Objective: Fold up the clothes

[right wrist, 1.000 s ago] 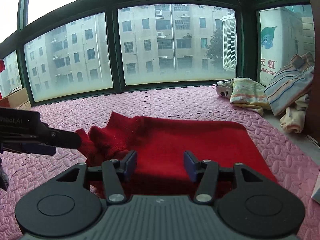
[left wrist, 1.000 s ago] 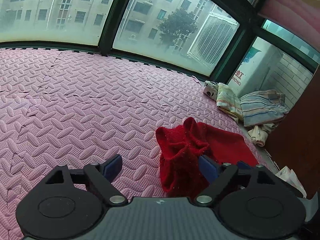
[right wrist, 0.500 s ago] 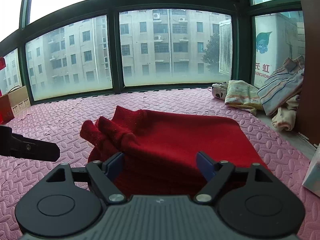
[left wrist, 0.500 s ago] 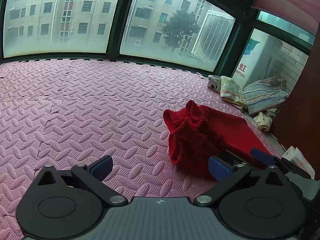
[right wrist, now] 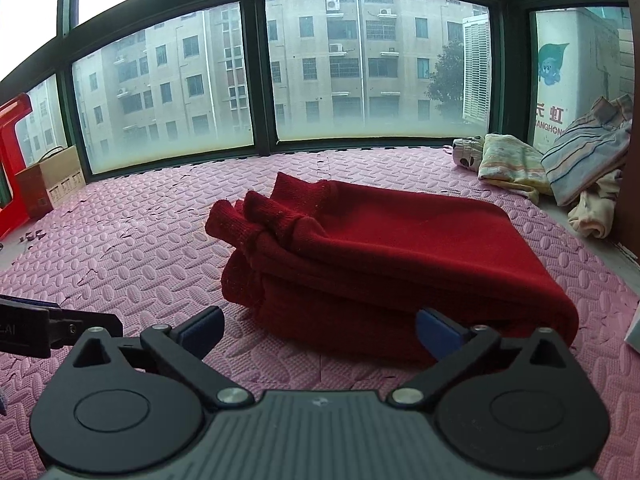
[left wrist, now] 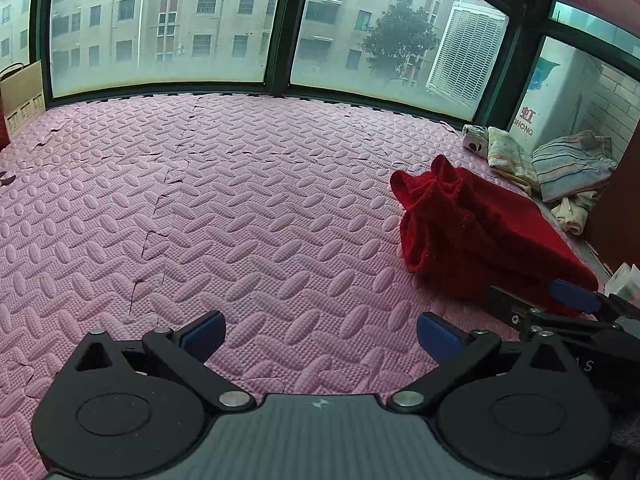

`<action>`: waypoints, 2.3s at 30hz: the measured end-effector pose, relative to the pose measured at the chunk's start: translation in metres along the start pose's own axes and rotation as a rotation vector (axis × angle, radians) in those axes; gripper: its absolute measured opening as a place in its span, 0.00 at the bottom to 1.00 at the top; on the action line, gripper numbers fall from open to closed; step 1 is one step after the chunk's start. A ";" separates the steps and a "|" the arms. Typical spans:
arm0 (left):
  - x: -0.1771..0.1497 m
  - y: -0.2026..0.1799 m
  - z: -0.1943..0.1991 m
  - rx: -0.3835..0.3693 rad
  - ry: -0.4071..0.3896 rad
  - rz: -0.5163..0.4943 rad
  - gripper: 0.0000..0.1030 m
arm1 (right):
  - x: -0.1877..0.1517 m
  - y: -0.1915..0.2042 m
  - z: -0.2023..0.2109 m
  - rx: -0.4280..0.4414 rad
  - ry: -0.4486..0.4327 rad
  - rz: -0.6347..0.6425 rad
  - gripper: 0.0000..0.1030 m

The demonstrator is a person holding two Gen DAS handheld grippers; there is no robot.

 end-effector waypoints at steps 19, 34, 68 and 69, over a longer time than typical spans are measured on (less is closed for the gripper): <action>-0.012 0.002 0.003 0.069 0.003 -0.093 1.00 | -0.011 -0.001 -0.021 -0.011 0.127 -0.074 1.00; -0.015 -0.001 -0.001 0.052 0.015 -0.097 1.00 | -0.010 0.007 -0.030 -0.067 0.162 -0.029 1.00; -0.019 -0.016 -0.005 0.031 0.033 -0.132 1.00 | -0.011 0.010 -0.032 -0.083 0.172 0.012 1.00; -0.019 -0.017 -0.005 0.029 0.032 -0.135 1.00 | -0.011 0.010 -0.032 -0.084 0.170 0.012 1.00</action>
Point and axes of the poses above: each gripper's, at about its wrist camera, not at the fingertips, and z roughly against the way its jaws point, y to its left, x to its top, the point moved 4 cm from there along -z, roughly the way its jaws point, and after that the axes turned 10 degrees about z, right-handed, at the moved point
